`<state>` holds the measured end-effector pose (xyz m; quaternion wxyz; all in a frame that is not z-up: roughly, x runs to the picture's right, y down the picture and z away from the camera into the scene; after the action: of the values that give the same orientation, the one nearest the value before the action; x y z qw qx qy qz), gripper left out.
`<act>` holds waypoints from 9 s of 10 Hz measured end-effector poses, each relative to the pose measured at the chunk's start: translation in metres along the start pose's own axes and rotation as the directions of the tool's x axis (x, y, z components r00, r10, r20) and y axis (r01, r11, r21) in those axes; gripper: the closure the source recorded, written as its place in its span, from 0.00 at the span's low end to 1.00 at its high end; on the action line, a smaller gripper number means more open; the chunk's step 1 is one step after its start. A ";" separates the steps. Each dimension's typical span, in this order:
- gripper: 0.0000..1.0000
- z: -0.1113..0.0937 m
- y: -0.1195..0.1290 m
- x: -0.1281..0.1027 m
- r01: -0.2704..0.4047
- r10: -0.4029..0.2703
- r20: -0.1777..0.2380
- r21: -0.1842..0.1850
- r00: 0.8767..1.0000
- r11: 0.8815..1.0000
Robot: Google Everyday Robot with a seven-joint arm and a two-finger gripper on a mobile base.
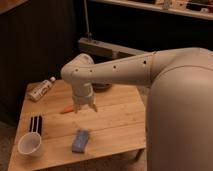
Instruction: Place the eraser on the white sponge
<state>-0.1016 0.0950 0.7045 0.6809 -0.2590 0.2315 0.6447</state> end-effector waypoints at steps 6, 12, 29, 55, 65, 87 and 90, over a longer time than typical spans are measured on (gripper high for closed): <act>0.35 0.000 0.000 0.000 0.000 0.000 0.000 0.000 1.000 1.000; 0.35 -0.022 0.027 0.006 0.064 -0.063 0.036 -0.014 0.997 0.998; 0.35 -0.028 0.200 -0.003 0.259 -0.264 0.139 0.051 0.955 0.965; 0.35 0.142 0.315 0.021 0.375 -0.378 -0.023 -0.085 0.925 0.923; 0.60 0.158 0.309 0.021 0.367 -0.367 -0.039 -0.028 0.929 0.930; 1.00 -0.048 0.075 -0.010 0.198 -0.198 0.070 0.010 0.978 0.980; 1.00 -0.027 0.040 0.053 0.200 -0.199 0.025 -0.028 0.980 0.979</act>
<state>-0.1378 0.1189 0.6475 0.7407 -0.2839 0.1870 0.5794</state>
